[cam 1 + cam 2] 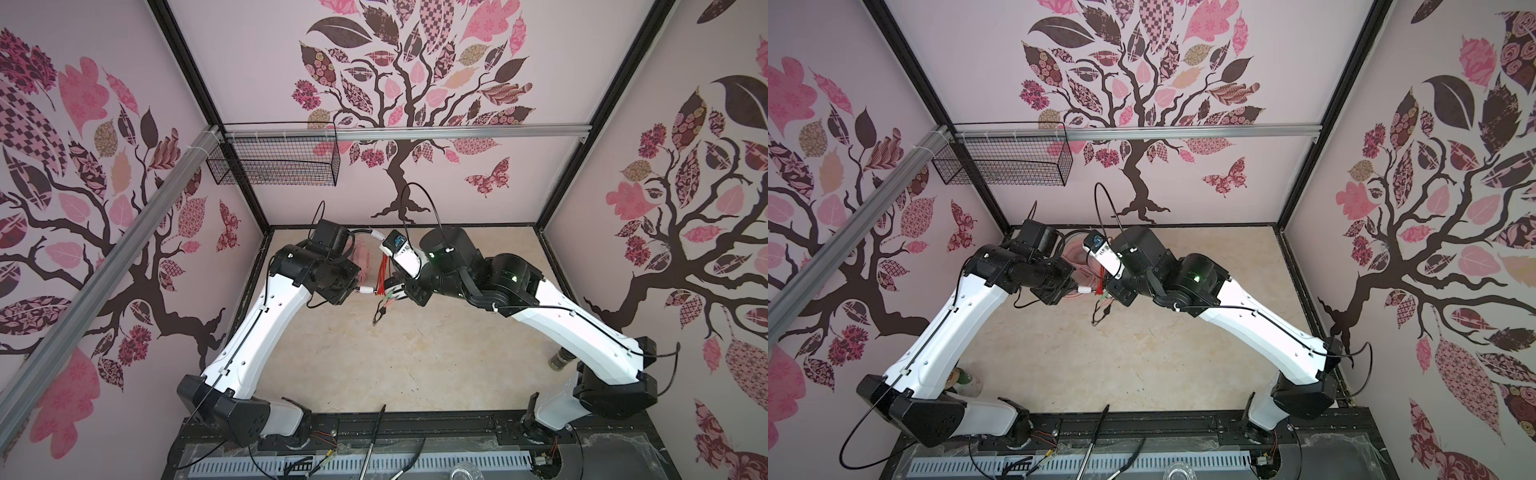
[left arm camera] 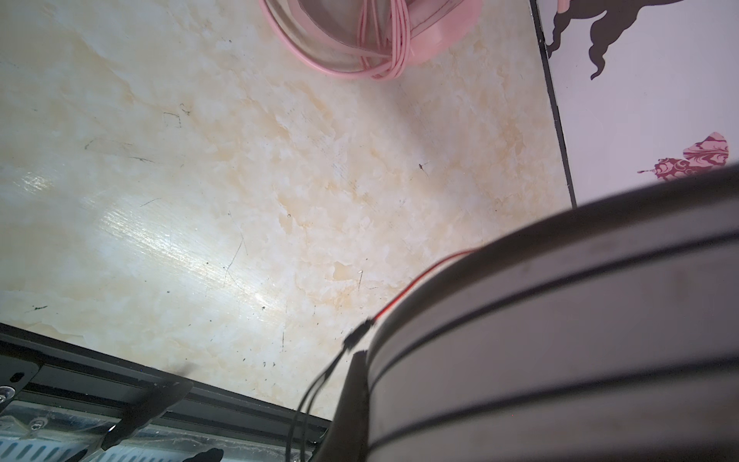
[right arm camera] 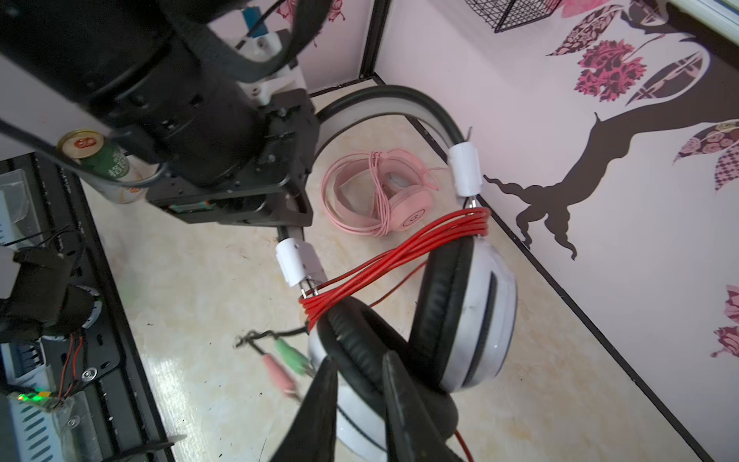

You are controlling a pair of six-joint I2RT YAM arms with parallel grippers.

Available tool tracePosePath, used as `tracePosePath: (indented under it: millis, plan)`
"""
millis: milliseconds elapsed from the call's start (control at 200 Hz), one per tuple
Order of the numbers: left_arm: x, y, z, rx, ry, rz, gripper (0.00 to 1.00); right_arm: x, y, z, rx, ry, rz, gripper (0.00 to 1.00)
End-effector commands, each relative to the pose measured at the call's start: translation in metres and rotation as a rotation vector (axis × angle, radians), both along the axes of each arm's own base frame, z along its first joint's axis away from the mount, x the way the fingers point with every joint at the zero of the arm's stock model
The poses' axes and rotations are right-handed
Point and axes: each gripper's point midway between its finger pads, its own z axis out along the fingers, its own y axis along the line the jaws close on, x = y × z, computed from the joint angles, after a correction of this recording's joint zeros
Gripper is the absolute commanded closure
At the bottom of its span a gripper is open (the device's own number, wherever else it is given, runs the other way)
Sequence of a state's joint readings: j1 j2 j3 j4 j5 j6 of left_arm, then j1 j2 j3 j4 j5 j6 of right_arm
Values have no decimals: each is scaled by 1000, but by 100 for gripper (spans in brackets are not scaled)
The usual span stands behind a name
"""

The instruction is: Wrap the headphones

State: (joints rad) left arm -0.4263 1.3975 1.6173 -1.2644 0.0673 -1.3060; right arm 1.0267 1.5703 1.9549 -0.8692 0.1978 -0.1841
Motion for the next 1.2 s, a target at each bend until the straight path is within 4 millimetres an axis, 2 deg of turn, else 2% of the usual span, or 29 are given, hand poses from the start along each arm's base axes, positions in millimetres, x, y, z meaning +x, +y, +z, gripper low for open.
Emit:
tracePosePath:
  millis: [0, 110, 215, 335, 430, 525, 645, 735, 830, 965, 1085, 1195]
  plan:
    - [4, -3, 19, -46, -82, 4, 100, 14, 8, 16, 23, -43, -10, 74]
    - [3, -2, 19, -43, -87, 7, 100, 12, 14, 20, 45, -22, 15, 78]
    - [3, -1, 20, -37, -90, 6, 100, 9, 8, 3, 25, 8, -1, 78]
    - [2, 1, 22, -30, -95, 7, 100, 12, -24, -14, 64, 44, -84, 75]
    - [2, 4, 28, -17, -111, 7, 100, 23, -65, -26, 199, 154, -165, 75]
    - [1, 10, 37, 5, -138, 15, 100, 24, -102, -41, 313, 230, -225, 75]
    - [2, 18, 47, 34, -173, 30, 100, 15, -116, -68, 318, 274, -263, 74]
    - [2, 21, 57, 48, -196, 34, 100, 13, -117, -93, 314, 305, -281, 72]
    - [2, 22, 71, 41, -230, 32, 100, 14, -110, -126, 308, 354, -272, 69]
    - [4, 23, 93, 33, -279, 30, 100, 13, -83, -173, 345, 442, -179, 58]
    - [4, 23, 107, 20, -315, 30, 100, 14, -59, -207, 400, 514, -106, 58]
    - [3, 19, 109, -1, -318, 19, 100, 20, -40, -226, 453, 562, -59, 58]
